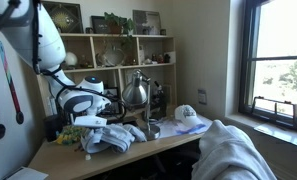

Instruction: Remove the grey piece of clothing from the table

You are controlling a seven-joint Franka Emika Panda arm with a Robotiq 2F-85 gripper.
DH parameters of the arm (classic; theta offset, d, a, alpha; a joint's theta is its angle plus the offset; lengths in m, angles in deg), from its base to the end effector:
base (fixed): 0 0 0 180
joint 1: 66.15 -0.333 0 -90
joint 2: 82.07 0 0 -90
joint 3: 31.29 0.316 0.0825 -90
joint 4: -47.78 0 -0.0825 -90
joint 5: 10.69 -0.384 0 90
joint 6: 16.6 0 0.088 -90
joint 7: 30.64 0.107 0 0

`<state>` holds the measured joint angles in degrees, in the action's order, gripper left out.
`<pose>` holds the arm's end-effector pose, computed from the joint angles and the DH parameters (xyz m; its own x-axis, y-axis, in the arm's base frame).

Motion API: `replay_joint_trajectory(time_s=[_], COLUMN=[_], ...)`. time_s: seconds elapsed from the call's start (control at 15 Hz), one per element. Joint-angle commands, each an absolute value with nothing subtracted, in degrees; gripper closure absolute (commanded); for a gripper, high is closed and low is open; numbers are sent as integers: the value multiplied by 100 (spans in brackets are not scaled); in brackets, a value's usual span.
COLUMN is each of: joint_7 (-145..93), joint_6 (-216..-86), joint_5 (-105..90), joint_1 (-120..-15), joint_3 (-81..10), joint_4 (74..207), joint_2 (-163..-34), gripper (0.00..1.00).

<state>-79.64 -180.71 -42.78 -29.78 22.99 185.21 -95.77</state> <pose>0.5048 0.1347 0.2814 0.7679 0.4722 0.4328 0.5926 -0.7802 -0.2002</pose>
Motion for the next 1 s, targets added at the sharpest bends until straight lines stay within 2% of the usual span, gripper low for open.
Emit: replay_joint_trajectory(time_s=[0.0, 0.2, 0.53, 0.6, 0.93], joint_7=[-8468, -8482, -8347, -8059, -6594], joint_6=[-17457, -17024, -16243, -16334, -16345], joint_5=[-5427, -5928, -6137, -5824, -4624], joint_1=[-2128, -1943, -2431, -3194, -4658], joint_3=[3168, 3255, 2379, 1559, -773], joint_4=[18901, 19076, 19598, 19793, 20878], joint_2=[-8327, -7426, -5997, -5963, -4859], gripper=[93, 93, 93, 93, 93])
